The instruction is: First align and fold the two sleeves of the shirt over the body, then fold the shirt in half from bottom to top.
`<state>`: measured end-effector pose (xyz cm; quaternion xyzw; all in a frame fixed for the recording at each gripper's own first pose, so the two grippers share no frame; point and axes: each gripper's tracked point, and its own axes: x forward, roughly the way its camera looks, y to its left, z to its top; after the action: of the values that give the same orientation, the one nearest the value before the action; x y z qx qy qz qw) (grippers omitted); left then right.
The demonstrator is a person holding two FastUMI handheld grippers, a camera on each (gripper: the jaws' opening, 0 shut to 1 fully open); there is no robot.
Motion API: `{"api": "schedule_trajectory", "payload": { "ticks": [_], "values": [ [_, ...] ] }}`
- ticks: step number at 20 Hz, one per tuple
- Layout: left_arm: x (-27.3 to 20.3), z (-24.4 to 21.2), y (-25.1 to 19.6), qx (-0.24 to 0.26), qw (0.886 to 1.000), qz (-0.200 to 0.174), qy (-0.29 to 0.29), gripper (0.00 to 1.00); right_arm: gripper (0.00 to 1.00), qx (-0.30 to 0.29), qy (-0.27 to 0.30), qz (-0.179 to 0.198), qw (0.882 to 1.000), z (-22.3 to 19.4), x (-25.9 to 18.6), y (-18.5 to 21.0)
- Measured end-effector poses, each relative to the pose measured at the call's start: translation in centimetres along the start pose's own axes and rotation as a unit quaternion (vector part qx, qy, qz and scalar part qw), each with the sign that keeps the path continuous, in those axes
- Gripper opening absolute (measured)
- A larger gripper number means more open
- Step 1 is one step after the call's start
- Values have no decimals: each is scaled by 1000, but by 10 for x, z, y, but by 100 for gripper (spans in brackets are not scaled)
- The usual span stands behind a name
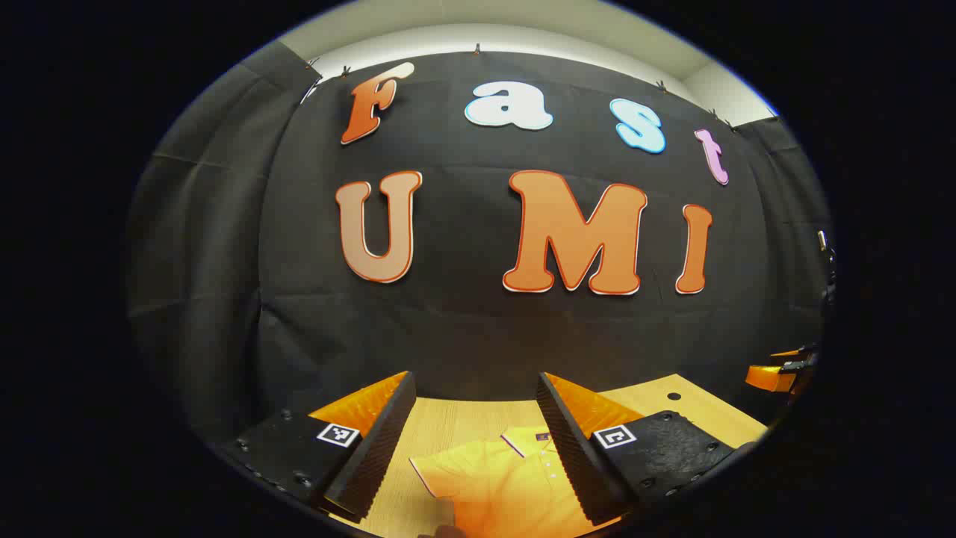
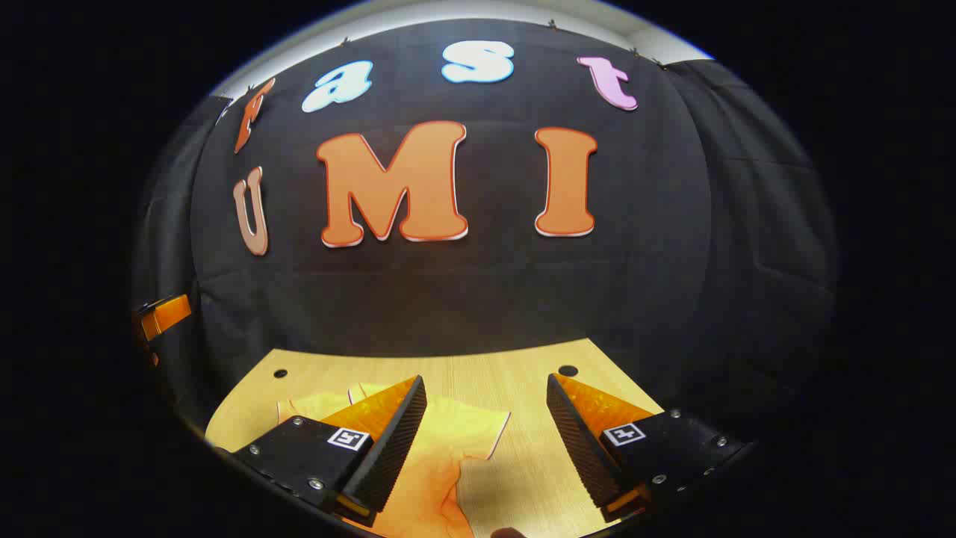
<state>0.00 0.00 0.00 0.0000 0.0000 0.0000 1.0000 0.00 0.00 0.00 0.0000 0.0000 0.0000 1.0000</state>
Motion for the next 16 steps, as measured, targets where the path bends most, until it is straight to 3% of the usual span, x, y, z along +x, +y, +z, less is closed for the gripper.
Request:
{"api": "schedule_trajectory", "payload": {
  "ticks": [16],
  "values": [
    [-4, -3, 7, -16, 1000, 6, 1, 98, 98, -6, -4, 2, 1000, -1, -2, 2]
  ]
}}
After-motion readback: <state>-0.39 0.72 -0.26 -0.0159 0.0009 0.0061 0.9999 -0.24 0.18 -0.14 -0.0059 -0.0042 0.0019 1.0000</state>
